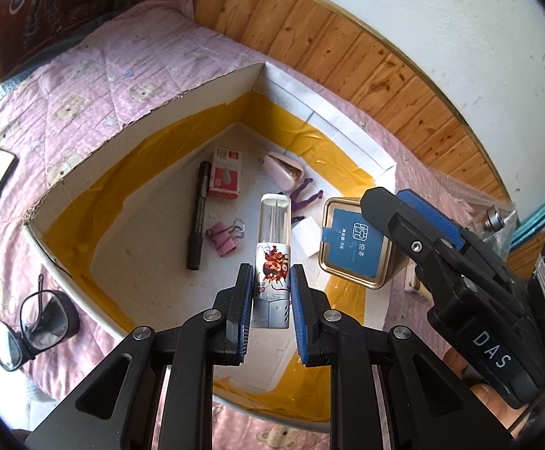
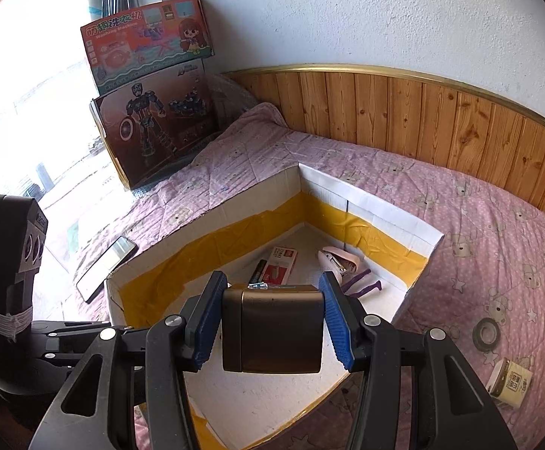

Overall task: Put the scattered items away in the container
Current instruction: 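Carry the clear tube and gold tin over the cardboard box with both grippers, then open the left gripper to drop the tube while the right releases the gold tin, then move the left gripper to the green tape roll while the right reaches the cream tissue pack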

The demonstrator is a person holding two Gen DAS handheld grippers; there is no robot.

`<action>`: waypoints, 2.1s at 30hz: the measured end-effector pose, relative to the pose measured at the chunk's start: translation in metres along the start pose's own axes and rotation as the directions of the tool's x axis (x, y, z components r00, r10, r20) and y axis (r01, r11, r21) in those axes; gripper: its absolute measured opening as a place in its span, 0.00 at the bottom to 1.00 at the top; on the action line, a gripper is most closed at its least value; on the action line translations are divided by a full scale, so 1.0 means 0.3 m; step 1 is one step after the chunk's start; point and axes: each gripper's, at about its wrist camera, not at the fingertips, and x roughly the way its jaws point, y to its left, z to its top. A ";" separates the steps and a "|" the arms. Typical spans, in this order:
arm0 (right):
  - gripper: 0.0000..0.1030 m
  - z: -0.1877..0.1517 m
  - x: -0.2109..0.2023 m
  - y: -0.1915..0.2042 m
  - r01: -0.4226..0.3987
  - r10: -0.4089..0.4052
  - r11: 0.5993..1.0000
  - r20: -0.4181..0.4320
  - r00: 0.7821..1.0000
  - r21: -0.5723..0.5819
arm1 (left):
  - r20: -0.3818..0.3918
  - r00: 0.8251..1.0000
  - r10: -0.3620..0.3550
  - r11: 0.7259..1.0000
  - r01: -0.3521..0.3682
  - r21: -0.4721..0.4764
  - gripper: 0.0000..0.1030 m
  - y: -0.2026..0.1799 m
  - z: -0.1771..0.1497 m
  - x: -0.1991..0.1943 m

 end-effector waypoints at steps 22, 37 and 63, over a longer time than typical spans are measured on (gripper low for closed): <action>0.51 -0.031 0.054 -0.070 -0.060 0.067 0.995 -0.077 0.995 0.085 | -0.021 0.996 0.086 0.995 -0.086 -0.045 0.34 -0.009 0.000 0.034; 0.51 -0.048 -0.112 -0.057 -0.134 0.136 0.986 -0.013 0.991 0.101 | 0.132 0.969 0.210 0.971 -0.223 0.090 0.35 -0.125 -0.058 -0.051; 0.51 -0.148 -0.552 -0.556 0.031 -0.080 0.934 0.123 0.989 0.355 | 0.204 0.969 -0.136 0.871 0.019 0.491 0.44 -0.554 -0.258 -0.153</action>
